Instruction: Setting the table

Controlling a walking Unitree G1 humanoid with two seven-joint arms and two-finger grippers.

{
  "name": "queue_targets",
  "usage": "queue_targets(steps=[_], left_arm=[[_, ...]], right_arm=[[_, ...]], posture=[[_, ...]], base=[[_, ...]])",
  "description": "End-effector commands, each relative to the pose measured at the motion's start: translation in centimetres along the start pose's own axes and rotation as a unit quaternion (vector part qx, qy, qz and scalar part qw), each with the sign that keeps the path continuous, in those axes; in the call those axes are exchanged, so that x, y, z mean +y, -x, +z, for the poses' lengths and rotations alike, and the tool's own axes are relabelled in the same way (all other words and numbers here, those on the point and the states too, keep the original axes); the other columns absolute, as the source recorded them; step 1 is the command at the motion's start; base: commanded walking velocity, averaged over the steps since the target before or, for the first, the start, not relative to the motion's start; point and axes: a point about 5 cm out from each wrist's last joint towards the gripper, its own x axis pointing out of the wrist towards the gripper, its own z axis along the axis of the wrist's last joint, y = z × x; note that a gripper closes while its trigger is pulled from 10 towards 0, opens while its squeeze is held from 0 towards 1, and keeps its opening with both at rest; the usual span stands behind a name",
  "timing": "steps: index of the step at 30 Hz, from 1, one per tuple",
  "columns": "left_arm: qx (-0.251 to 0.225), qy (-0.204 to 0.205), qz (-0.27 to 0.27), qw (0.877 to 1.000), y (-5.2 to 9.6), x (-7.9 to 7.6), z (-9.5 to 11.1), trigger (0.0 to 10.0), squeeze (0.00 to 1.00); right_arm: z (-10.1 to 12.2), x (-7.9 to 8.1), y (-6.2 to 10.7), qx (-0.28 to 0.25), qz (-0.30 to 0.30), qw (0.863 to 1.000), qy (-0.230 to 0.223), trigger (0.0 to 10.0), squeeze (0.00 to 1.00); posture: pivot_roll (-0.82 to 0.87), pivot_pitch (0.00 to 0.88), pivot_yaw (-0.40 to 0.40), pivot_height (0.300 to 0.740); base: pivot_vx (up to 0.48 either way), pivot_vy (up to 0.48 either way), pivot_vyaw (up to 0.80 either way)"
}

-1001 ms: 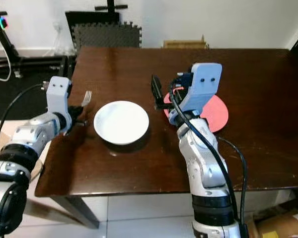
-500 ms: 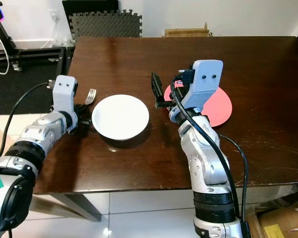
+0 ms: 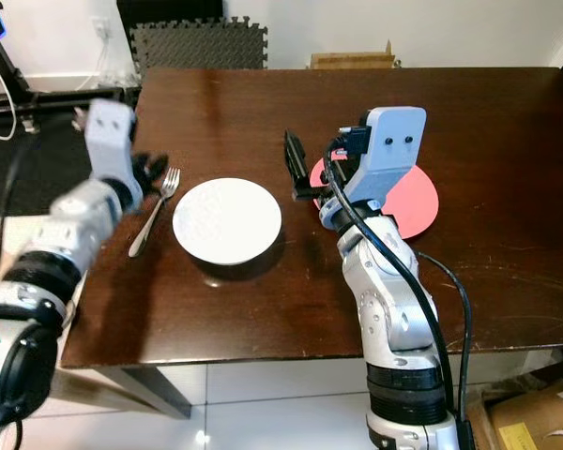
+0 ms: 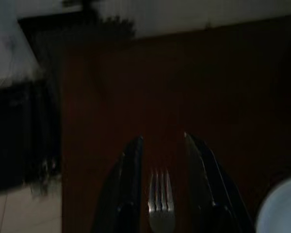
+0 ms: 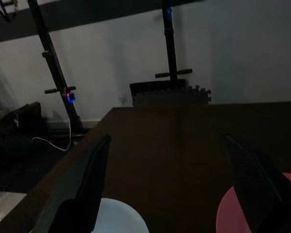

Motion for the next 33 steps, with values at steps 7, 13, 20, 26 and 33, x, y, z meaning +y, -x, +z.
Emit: queue_targets(steps=[7,13,20,26,33], left_arm=[[-0.02,-0.031,-0.005,0.999,5.5,1.7,-0.1,10.0,0.0],[-0.078,-0.075,0.072,0.991,11.1,0.1,-2.7,10.0,0.0],[-0.034,-0.042,0.084,0.995,12.7,-0.1,-4.5,10.0,0.0],[-0.017,0.008,0.101,0.995,12.6,0.0,-4.8,10.0,0.0],[0.002,-0.018,0.109,0.994,12.2,-0.1,-5.1,10.0,0.0]], right_arm=[[0.0,0.4,3.4,0.01,-0.011,1.0,-0.001,10.0,0.0],[-2.6,-1.5,6.4,0.042,-0.147,0.988,0.008,10.0,0.0],[-3.9,-3.0,7.8,0.049,-0.202,0.978,0.008,10.0,0.0],[-4.2,-2.5,7.8,0.057,-0.181,0.982,0.007,10.0,0.0],[-4.5,-1.7,7.4,0.054,-0.152,0.987,0.002,10.0,0.0]], posture=[[0.07,0.179,0.065,0.74],[0.07,0.094,0.032,0.74],[0.06,0.051,0.027,0.74],[0.06,0.03,0.026,0.74],[0.06,0.036,0.036,0.74]], base=[[0.0,0.0,0.0],[0.0,0.0,0.0],[0.0,0.0,0.0],[0.0,0.0,0.0],[0.0,0.0,0.0]])
